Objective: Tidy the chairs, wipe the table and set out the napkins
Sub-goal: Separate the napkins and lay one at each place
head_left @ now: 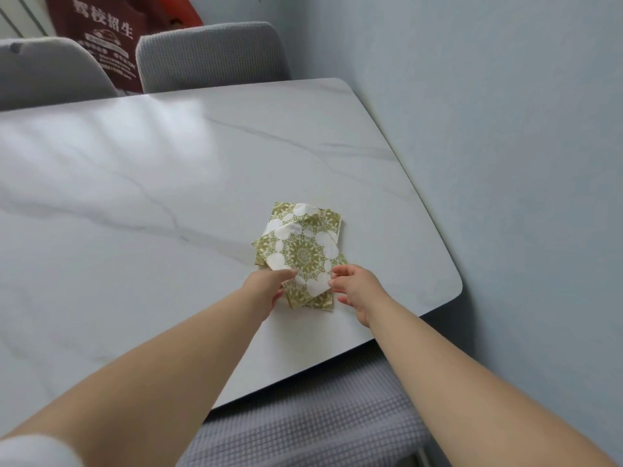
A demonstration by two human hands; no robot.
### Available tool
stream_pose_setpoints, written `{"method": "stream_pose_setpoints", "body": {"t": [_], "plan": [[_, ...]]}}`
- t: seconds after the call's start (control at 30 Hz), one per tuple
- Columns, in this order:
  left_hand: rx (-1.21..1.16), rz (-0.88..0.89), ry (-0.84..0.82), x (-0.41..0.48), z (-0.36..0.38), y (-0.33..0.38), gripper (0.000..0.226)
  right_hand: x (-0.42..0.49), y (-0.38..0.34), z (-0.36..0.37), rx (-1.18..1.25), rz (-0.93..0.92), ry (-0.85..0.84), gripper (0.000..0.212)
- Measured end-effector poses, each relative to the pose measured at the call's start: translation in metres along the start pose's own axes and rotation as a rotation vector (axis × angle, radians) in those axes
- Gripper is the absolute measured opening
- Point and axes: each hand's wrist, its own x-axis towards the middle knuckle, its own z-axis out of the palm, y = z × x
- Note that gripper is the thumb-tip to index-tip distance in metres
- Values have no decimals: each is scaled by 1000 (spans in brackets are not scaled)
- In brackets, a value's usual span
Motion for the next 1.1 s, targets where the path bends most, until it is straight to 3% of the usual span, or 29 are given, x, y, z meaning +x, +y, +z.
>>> {"method": "stream_pose_setpoints", "body": {"t": [0.1, 0.2, 0.3, 0.43, 0.53, 0.7, 0.83, 1.1], "plan": [[-128, 89, -78, -10, 4, 9, 12, 5, 2, -8, 52, -48, 114, 27], [-335, 93, -272, -27, -4, 19, 25, 5, 0, -12, 65, -55, 190, 29], [-421, 117, -392, -40, -24, 27, 26, -2, -8, -5, 151, 74, 42, 53], [-454, 179, -441, -52, -68, 28, 35, -17, -17, 23, 407, 197, -321, 74], [-397, 187, -397, -63, -110, 22, 41, -29, -30, 56, 491, 120, -454, 57], [-298, 273, -148, -66, -197, 4, 62, -51, -41, 137, 154, -5, -375, 55], [-185, 278, 9, -72, -268, -17, 58, -71, -36, 204, -37, -52, -456, 41], [-5, 235, 233, -86, -422, -55, 54, -109, -6, 358, -194, -19, -532, 64]]}}
